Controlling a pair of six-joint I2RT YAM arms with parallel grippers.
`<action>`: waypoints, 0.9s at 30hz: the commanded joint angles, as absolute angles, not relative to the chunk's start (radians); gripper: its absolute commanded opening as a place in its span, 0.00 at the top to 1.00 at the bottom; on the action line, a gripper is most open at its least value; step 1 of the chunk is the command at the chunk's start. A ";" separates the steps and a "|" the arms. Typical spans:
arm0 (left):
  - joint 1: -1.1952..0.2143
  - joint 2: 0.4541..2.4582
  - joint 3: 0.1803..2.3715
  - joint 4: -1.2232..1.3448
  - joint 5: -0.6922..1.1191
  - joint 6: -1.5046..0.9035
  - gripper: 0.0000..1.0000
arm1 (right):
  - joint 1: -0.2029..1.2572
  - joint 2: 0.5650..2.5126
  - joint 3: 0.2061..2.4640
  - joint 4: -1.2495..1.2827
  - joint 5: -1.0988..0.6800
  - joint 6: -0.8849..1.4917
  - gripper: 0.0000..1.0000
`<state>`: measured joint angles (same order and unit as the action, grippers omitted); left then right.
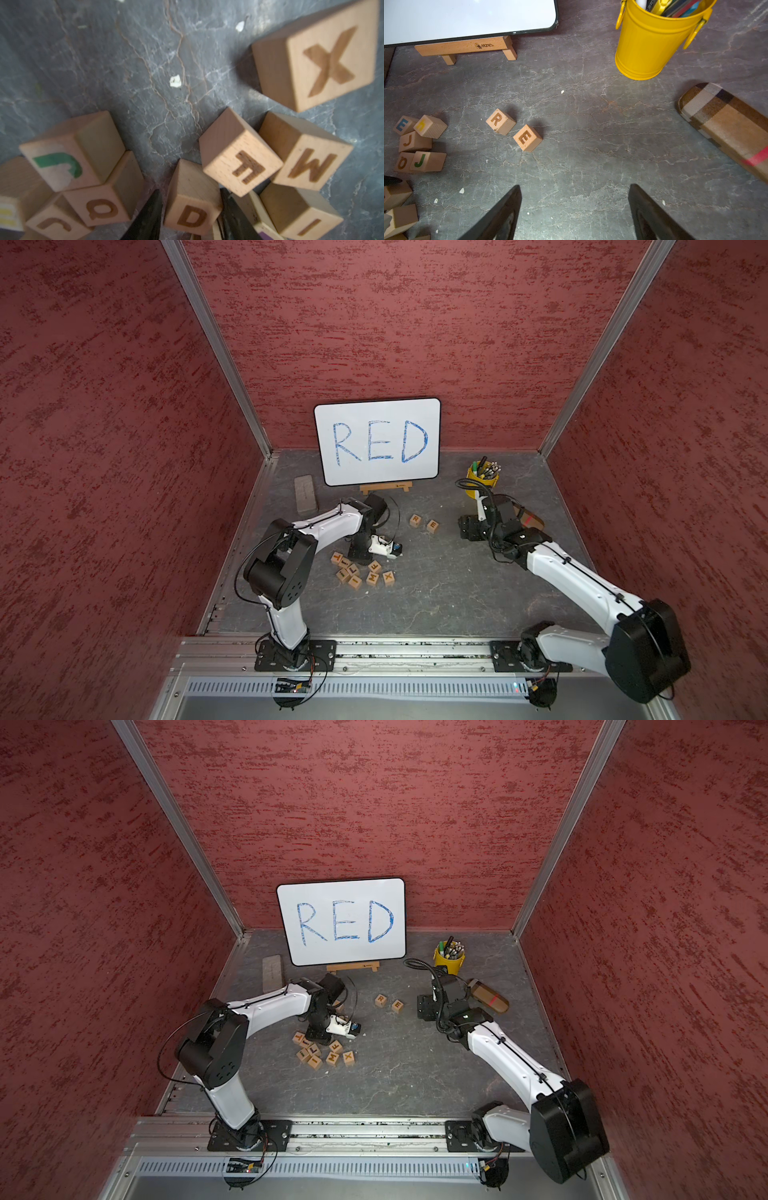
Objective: Assemble the uppercase word "red" with letter blocks
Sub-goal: Pick up the letter block from the center of the board.
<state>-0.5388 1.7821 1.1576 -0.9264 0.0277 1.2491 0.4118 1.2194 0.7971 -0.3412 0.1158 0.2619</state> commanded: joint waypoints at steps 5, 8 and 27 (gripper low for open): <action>-0.543 1.815 1.147 -0.918 0.037 1.227 0.66 | 0.415 1.203 0.780 -0.327 0.143 0.278 0.17; -0.545 1.823 1.156 -0.938 0.046 1.194 0.69 | 0.414 1.198 0.773 -0.324 0.145 0.278 0.18; -0.616 1.876 1.522 -1.181 0.096 0.811 0.75 | 0.395 1.138 0.807 -0.377 0.312 0.367 0.18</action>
